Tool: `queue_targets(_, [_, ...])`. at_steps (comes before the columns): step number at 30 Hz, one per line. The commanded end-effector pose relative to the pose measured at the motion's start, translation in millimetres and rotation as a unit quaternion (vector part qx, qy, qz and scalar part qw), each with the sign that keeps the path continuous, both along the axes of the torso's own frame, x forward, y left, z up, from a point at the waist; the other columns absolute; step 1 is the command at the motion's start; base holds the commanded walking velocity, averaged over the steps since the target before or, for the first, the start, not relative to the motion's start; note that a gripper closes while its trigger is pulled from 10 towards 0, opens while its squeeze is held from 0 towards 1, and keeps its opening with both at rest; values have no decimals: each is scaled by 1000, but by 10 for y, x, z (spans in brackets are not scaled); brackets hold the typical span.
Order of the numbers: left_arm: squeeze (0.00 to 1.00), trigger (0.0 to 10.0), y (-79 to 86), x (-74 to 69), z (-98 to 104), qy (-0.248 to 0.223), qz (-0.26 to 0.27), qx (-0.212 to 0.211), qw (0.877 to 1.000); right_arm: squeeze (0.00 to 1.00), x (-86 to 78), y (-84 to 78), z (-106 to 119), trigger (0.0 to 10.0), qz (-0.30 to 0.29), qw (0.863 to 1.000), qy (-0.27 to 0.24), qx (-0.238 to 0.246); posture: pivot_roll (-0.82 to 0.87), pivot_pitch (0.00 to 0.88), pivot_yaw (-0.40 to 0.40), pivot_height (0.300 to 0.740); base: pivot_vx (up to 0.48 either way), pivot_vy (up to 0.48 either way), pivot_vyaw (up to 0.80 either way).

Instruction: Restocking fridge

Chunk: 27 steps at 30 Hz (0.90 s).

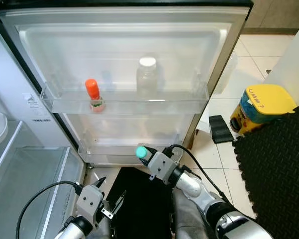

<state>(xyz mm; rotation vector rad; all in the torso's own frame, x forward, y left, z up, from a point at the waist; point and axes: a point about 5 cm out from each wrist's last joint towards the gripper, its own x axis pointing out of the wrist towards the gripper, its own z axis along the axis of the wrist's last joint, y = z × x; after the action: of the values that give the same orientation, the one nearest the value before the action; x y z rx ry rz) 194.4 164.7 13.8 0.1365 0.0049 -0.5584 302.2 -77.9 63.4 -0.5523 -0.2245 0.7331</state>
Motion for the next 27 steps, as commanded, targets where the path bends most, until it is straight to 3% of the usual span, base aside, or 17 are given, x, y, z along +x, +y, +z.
queue_targets(1, [0, 10000, 51, -59, -35, 16, -3, 9, 1000, 0, -34, -77, -135, 10000, -20, 999, 26, -27, -81, 263, 2, 622, 0, 0, 0])
queue_targets(27, [0, 10000, 104, -57, 9, 13, -2, 13, 1000, 0, 248, -95, 289, 10000, -53, 997, -34, 43, -67, 273, 2, 622, 0, 0, 0])
